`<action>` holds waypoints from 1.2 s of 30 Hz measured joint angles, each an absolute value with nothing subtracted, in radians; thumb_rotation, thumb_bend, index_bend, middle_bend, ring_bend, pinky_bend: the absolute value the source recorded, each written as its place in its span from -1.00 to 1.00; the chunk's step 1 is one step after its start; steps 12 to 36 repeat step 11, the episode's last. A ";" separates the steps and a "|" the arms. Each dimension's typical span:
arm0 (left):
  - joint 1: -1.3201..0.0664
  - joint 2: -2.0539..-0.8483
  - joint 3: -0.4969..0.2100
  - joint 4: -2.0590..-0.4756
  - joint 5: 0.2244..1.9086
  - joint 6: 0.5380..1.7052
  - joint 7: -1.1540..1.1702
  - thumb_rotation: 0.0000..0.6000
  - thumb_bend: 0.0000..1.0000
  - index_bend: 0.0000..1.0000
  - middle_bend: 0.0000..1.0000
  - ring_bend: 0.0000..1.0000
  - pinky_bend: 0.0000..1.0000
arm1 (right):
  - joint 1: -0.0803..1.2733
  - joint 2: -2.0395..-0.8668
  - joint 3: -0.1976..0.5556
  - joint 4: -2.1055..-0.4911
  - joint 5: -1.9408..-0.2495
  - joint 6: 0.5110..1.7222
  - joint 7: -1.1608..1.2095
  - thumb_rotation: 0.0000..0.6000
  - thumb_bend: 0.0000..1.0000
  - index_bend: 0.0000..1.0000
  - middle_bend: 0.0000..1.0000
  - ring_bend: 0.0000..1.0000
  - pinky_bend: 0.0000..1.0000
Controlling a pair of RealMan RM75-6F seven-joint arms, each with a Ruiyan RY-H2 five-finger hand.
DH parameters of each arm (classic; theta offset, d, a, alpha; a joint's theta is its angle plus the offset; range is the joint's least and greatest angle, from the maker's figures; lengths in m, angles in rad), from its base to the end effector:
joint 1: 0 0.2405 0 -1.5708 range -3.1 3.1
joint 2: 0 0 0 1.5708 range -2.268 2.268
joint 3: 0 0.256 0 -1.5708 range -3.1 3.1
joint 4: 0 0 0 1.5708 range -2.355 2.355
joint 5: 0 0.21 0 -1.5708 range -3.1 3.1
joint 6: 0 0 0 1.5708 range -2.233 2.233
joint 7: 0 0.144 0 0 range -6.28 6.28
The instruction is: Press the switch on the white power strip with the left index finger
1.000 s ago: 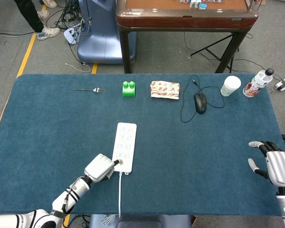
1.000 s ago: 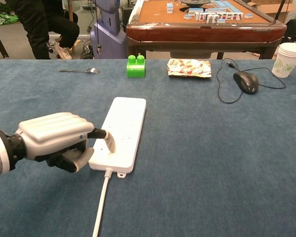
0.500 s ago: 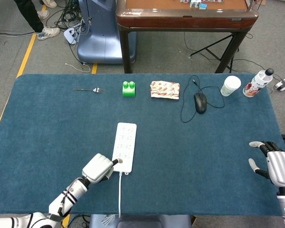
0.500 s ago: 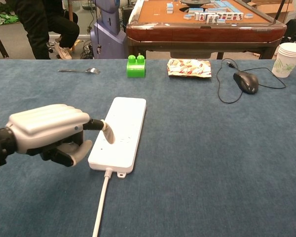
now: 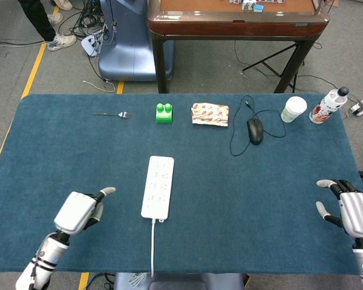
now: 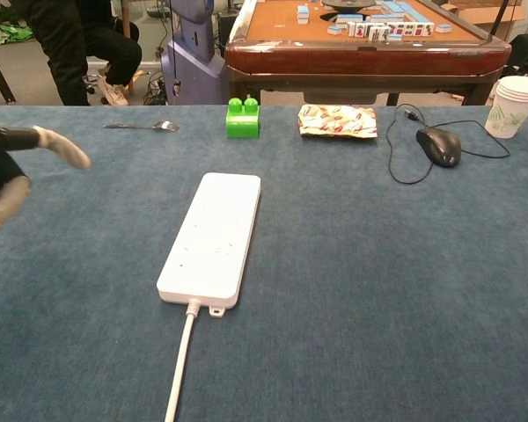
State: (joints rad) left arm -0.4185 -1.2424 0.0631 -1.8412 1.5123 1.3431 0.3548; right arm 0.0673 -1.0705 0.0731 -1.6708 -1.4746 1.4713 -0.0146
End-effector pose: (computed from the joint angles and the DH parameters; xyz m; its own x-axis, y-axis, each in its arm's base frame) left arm -0.1934 0.2227 0.0735 0.4674 0.1121 0.8769 0.8292 -0.3996 -0.3908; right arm -0.3080 -0.1798 0.1718 0.3955 -0.0011 0.9185 -0.9181 0.0265 0.3954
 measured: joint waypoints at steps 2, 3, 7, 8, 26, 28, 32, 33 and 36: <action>-0.373 -1.212 0.069 -1.830 1.517 1.399 0.347 1.00 0.39 -0.44 0.26 0.08 0.49 | 0.069 -1.071 0.072 -1.673 -1.475 1.467 -0.017 1.00 -0.42 -0.31 -0.22 -0.40 0.07; -0.354 -1.199 0.071 -1.825 1.515 1.418 0.346 1.00 0.39 -0.44 0.22 0.02 0.39 | 0.070 -1.071 0.072 -1.675 -1.474 1.465 -0.020 1.00 -0.42 -0.31 -0.22 -0.40 0.07; -0.289 -1.152 0.072 -1.806 1.484 1.476 0.353 1.00 0.38 -0.41 0.09 -0.12 0.15 | 0.073 -1.068 0.072 -1.688 -1.473 1.459 -0.030 1.00 -0.42 -0.31 -0.22 -0.40 0.07; -0.275 -1.146 0.071 -1.802 1.474 1.490 0.362 1.00 0.37 -0.38 0.09 -0.14 0.12 | 0.074 -1.066 0.072 -1.692 -1.474 1.459 -0.033 1.00 -0.42 -0.31 -0.22 -0.40 0.07; -0.249 -1.138 0.068 -1.798 1.451 1.514 0.409 1.00 0.36 -0.35 0.08 -0.14 0.08 | 0.075 -1.061 0.071 -1.704 -1.476 1.458 -0.042 1.00 -0.42 -0.31 -0.22 -0.40 0.07; -0.249 -1.138 0.068 -1.798 1.451 1.514 0.409 1.00 0.36 -0.35 0.08 -0.14 0.08 | 0.075 -1.061 0.071 -1.704 -1.476 1.458 -0.042 1.00 -0.42 -0.31 -0.22 -0.40 0.07; -0.249 -1.138 0.068 -1.798 1.451 1.514 0.409 1.00 0.36 -0.35 0.08 -0.14 0.08 | 0.075 -1.061 0.071 -1.704 -1.476 1.458 -0.042 1.00 -0.42 -0.31 -0.22 -0.40 0.07; -0.249 -1.138 0.068 -1.798 1.451 1.514 0.409 1.00 0.36 -0.35 0.08 -0.14 0.08 | 0.075 -1.061 0.071 -1.704 -1.476 1.458 -0.042 1.00 -0.42 -0.31 -0.22 -0.40 0.07; -0.249 -1.138 0.068 -1.798 1.451 1.514 0.409 1.00 0.36 -0.35 0.08 -0.14 0.08 | 0.075 -1.061 0.071 -1.704 -1.476 1.458 -0.042 1.00 -0.42 -0.31 -0.22 -0.40 0.07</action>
